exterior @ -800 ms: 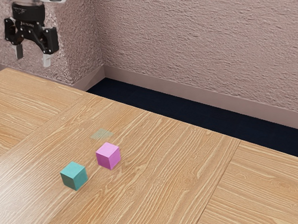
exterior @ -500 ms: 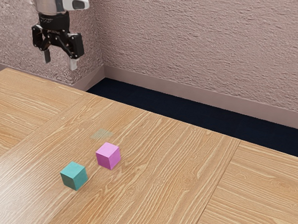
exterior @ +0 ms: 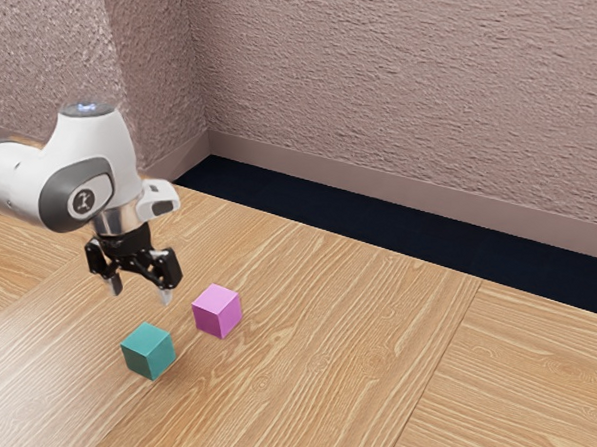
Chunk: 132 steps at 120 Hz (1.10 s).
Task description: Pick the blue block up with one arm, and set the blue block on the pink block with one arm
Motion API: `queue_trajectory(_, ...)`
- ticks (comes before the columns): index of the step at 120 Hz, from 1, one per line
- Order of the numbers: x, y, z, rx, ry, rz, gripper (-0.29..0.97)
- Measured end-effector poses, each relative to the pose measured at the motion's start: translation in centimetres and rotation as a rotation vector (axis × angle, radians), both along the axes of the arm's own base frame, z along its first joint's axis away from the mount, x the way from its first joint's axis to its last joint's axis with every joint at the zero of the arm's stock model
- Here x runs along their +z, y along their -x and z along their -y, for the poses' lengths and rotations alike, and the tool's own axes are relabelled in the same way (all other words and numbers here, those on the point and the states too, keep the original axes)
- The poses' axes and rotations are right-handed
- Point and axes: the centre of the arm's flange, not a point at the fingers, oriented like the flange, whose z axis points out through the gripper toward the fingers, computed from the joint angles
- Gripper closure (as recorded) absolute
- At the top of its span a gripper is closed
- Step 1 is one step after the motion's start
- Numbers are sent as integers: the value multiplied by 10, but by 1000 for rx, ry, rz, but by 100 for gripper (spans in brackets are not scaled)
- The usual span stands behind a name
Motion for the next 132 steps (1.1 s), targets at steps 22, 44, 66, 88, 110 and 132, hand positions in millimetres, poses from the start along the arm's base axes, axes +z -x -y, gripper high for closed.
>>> queue_trajectory(22, -15, 5, 2, 1, -5, 37, 0)
queue_trajectory(44, -48, 20, -3, -24, -7, 19, 0)
queue_trajectory(66, -63, 18, -3, -71, -10, 41, 0)
queue_trajectory(88, -77, 16, -7, -116, -8, 47, 0)
queue_trajectory(110, -90, 19, -15, -135, -2, 37, 0)
queue_trajectory(132, -108, 17, -15, -163, 4, 23, 0)
